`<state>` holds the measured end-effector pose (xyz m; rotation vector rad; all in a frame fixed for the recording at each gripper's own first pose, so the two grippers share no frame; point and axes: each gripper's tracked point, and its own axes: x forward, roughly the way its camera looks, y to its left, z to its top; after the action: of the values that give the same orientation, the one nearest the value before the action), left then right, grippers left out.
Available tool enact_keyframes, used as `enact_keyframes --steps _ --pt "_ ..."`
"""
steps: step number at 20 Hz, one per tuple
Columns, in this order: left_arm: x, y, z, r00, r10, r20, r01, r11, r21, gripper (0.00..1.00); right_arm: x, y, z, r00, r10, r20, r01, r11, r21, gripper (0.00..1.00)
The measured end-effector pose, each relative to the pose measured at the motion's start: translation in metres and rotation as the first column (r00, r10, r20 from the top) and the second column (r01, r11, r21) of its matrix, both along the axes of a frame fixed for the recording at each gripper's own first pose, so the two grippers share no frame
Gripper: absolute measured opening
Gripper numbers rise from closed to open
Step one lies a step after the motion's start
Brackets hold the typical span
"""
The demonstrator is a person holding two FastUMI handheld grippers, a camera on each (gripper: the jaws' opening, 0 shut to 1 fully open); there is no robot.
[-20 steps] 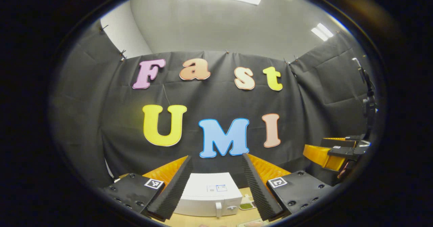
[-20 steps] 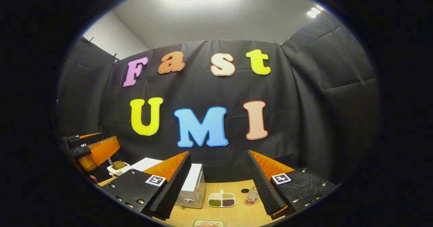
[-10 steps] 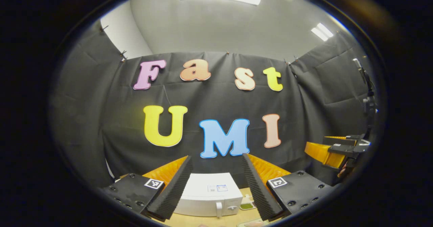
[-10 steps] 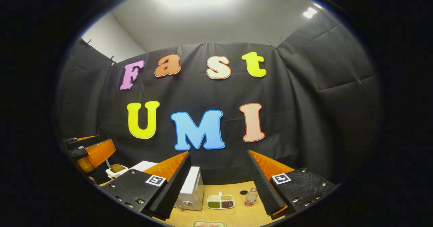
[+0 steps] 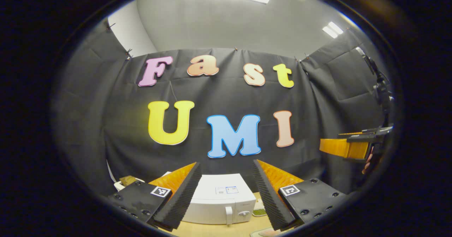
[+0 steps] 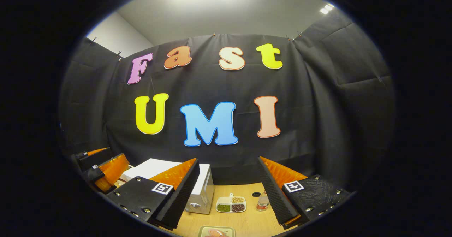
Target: Open the microwave oven with the left hand, put the food in, and close the microwave oven.
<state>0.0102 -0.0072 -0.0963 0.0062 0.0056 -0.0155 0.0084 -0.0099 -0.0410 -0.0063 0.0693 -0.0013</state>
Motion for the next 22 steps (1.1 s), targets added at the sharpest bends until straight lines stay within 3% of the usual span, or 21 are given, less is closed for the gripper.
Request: enact_keyframes --steps 6,8,14,21,22 --pt "0.034 -0.001 -0.114 0.997 0.007 -0.077 -0.007 1.0 0.0 0.99 -0.005 -0.012 -0.009 1.0 -0.009 -0.009 0.009 0.999 -0.042 0.98" --pt "0.046 -0.005 -0.16 0.992 0.003 -0.129 -0.001 1.0 0.013 0.95 -0.005 -0.021 -0.01 1.0 -0.028 -0.013 0.027 0.998 -0.05 0.98" --pt "0.071 -0.004 -0.291 0.95 0.03 -0.309 -0.031 1.0 0.003 0.96 -0.009 -0.046 -0.029 0.995 -0.081 -0.065 0.077 0.995 -0.062 0.98" --pt "0.098 -0.012 -0.348 0.927 0.022 -0.374 -0.023 1.0 0.002 0.94 -0.004 -0.072 -0.039 0.985 -0.139 -0.104 0.131 0.988 -0.082 0.98" --pt "0.098 -0.01 -0.352 0.921 0.032 -0.389 -0.035 0.999 0.001 0.87 -0.003 -0.072 -0.038 0.985 -0.14 -0.101 0.132 0.988 -0.082 0.98"
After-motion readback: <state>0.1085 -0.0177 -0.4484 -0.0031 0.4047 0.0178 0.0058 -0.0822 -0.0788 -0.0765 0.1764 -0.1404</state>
